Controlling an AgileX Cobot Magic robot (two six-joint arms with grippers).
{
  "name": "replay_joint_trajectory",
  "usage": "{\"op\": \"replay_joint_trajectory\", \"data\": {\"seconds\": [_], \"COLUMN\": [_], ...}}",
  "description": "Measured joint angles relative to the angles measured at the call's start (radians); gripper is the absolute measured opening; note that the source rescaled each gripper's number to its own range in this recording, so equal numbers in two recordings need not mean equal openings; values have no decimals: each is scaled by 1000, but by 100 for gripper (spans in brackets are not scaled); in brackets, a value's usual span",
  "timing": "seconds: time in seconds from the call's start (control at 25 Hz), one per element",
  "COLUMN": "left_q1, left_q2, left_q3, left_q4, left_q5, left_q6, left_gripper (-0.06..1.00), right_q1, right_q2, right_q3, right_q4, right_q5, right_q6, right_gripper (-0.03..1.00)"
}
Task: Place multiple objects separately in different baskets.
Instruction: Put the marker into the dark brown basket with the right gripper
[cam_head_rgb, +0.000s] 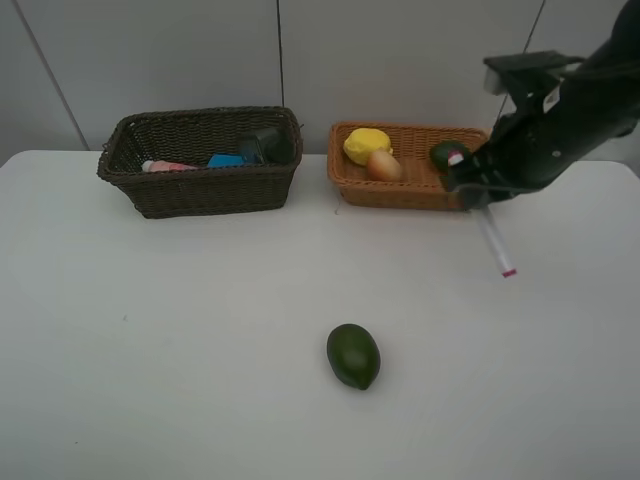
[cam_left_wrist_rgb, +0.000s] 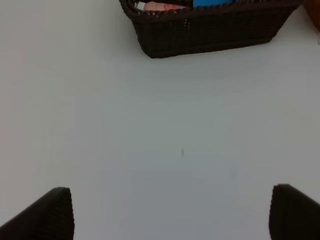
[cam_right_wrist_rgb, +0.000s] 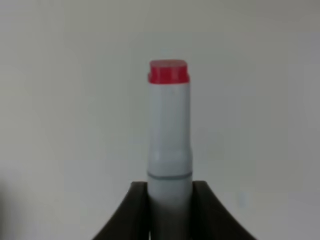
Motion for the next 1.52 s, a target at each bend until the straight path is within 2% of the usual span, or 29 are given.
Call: {"op": "replay_joint_trajectory", "data": {"seconds": [0.28, 0.44, 0.64, 0.76, 0.88, 1.12, 1.28, 1.52], "left_q1": [0, 0, 0, 0, 0, 0, 0, 0], "left_q2": [0, 0, 0, 0, 0, 0, 0, 0], "left_q3": [0, 0, 0, 0, 0, 0, 0, 0], "left_q4": [0, 0, 0, 0, 0, 0, 0, 0], "left_q5": [0, 0, 0, 0, 0, 0, 0, 0], "left_q6": [0, 0, 0, 0, 0, 0, 0, 0], "left_gripper": [100, 100, 100, 100, 100, 100, 100, 100], "right_q1": [27, 100, 193, 226, 248, 277, 278, 278], "right_q2": [154, 284, 464, 597, 732, 929, 964, 964], "right_q3": [-386, -566, -738, -824, -930, -1127, -1152, -1152], "right_q4": [436, 568, 591, 591, 596, 646, 650, 648], "right_q5": [-163, -242, -381, -497, -564, -580, -579, -637], "right_q6": [-289, -418, -441, -443, -440, -440, -440, -440], "right_gripper": [0, 0, 0, 0, 0, 0, 0, 0]}}
